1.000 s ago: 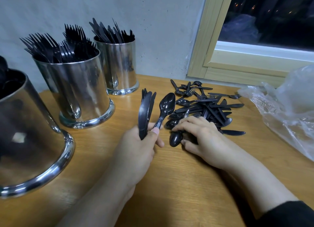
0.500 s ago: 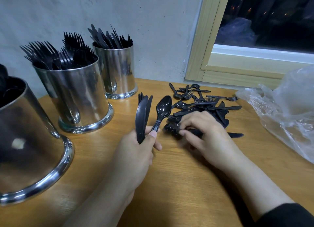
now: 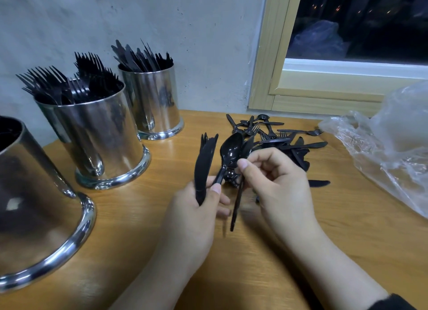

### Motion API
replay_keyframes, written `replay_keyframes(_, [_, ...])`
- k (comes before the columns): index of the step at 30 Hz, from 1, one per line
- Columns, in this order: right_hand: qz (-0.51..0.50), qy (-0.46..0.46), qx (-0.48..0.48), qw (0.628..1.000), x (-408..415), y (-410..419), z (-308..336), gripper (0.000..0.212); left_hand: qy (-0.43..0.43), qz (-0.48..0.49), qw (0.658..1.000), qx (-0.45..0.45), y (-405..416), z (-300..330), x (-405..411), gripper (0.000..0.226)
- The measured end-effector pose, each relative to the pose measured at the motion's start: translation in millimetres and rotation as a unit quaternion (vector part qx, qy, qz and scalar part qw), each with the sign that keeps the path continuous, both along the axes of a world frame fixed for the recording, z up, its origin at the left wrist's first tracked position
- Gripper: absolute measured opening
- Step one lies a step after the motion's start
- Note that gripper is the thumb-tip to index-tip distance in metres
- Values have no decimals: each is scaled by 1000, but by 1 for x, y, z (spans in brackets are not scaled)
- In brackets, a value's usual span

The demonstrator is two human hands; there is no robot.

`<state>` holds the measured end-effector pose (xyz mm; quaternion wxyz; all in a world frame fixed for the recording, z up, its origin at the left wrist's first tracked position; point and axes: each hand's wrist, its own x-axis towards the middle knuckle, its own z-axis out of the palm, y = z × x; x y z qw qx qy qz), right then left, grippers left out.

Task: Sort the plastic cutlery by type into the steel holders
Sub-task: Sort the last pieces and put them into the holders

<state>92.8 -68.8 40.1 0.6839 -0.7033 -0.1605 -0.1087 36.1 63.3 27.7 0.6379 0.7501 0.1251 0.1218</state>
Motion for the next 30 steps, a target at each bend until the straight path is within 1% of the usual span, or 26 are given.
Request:
replay_keyframes(6, [-29, 41, 17, 999, 3, 1, -1, 8, 0, -28, 1000, -5, -9, 1, -2, 21])
replay_keyframes(11, [-40, 47, -2, 998, 2, 0, -1, 7, -14, -48, 999, -21, -9, -1, -2, 19])
replay_keyframes(14, [-41, 57, -20, 997, 4, -1, -4, 6, -4, -79, 997, -16, -9, -3, -3, 22])
replay_keyframes(16, [-49, 25, -64, 996, 7, -4, -6, 11, 1, -74, 997, -18, -8, -5, -3, 22])
replay_keyframes(18, [-82, -20, -97, 992, 14, -13, -7, 19, 1, -44, 999, -32, -4, -7, -1, 25])
replay_keyframes(19, [-104, -40, -117, 987, 18, -18, -7, 19, 3, -25, 999, -44, 0, -8, 0, 26])
replay_keyframes(21, [-117, -63, -197, 971, 29, -29, -7, 10, 2, 4, 998, -62, 6, -10, 2, 25])
replay_keyframes(22, [-101, -62, -261, 958, 33, -33, -8, 6, 0, 13, 998, -68, 9, -10, 3, 24])
replay_keyframes(24, [-42, -62, -378, 923, 38, -36, -11, 15, -4, 23, 997, -78, 11, -11, 3, 22])
replay_keyframes(27, [-3, -83, -467, 881, 35, -30, -16, 27, -7, 21, 997, -79, 12, -12, 0, 19])
replay_keyframes(29, [-6, -71, -514, 855, 34, -23, -19, 28, -10, 22, 997, -79, 11, -11, -1, 18])
replay_keyframes(30, [-13, -57, -526, 848, 33, -20, -20, 25, -10, 23, 997, -75, 11, -11, -1, 18])
